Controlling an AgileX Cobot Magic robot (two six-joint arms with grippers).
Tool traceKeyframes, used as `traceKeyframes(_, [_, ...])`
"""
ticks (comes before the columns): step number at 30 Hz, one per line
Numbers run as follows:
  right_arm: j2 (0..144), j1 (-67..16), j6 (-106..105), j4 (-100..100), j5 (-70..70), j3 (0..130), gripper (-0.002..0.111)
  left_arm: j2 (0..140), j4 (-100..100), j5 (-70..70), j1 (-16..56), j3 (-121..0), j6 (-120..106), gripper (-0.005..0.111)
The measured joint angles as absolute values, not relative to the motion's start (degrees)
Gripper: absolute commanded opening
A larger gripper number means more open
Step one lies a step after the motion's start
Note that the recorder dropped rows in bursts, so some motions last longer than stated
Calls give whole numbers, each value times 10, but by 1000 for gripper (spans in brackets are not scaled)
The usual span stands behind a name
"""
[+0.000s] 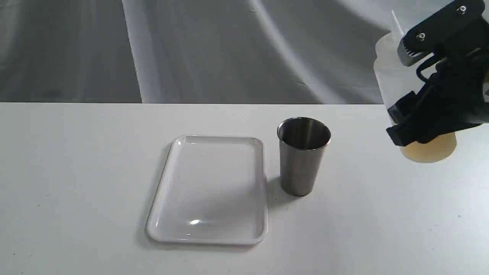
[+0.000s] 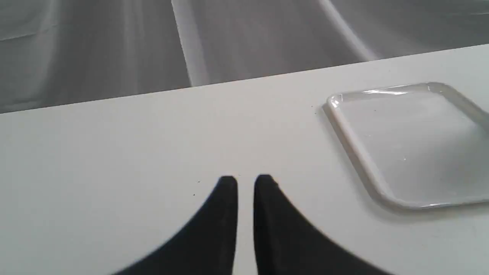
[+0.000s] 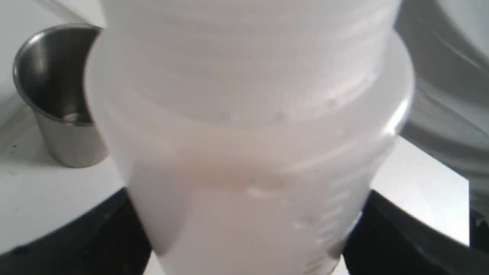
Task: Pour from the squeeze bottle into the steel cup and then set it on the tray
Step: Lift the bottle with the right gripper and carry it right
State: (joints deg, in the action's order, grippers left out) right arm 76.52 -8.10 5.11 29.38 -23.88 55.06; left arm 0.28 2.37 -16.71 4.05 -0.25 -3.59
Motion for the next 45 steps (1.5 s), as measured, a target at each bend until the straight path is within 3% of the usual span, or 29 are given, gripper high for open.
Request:
traceKeyframes(12, [780, -81, 129, 326, -320, 551, 49, 3, 24, -167, 41, -3, -36, 8])
traceKeyframes(45, [890, -120, 169, 564, -318, 616, 49, 3, 24, -167, 41, -3, -36, 8])
